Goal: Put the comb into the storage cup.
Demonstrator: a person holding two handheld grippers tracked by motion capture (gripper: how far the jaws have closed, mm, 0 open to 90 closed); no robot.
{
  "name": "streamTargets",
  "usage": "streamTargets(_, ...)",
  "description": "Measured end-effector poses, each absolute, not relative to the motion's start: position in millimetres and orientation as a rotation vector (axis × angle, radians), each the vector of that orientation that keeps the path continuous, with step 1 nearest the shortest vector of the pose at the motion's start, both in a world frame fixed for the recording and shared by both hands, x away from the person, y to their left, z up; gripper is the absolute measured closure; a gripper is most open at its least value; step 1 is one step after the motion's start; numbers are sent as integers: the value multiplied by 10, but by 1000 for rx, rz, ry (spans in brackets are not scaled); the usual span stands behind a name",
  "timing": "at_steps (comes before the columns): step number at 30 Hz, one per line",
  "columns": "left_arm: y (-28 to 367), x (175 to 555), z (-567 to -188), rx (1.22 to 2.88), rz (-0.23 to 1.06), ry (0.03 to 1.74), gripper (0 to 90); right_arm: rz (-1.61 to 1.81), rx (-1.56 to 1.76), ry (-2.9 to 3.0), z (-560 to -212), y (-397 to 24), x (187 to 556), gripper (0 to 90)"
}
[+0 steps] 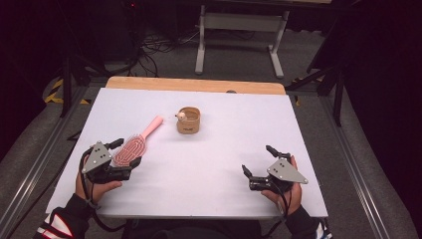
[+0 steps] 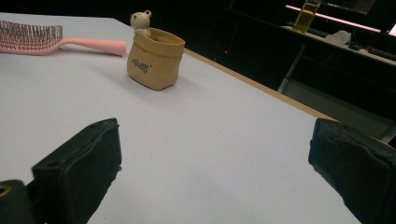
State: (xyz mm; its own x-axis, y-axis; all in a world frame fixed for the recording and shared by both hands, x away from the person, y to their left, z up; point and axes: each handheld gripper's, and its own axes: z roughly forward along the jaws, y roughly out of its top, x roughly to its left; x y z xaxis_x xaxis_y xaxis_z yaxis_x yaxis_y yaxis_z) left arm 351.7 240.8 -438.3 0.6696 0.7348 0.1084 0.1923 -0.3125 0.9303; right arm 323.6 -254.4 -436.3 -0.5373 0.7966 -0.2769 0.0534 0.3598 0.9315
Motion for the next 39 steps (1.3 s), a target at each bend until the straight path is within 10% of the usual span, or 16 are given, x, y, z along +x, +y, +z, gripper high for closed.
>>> streamTargets(16, 2396, 3850, -4229, 1844, 660, 816, 314, 1200, 748, 1884, -4406, -2511, 3263, 39)
streamTargets(30, 2271, 4860, -4167, 2079, 494, 908, 898, 1161, 766, 1918, -4466, -2508, 3299, 48)
streamTargets(39, 2104, 5260, -4303, 2274, 418, 983, 900, 1147, 775, 1936, -4489, -2497, 3320, 51)
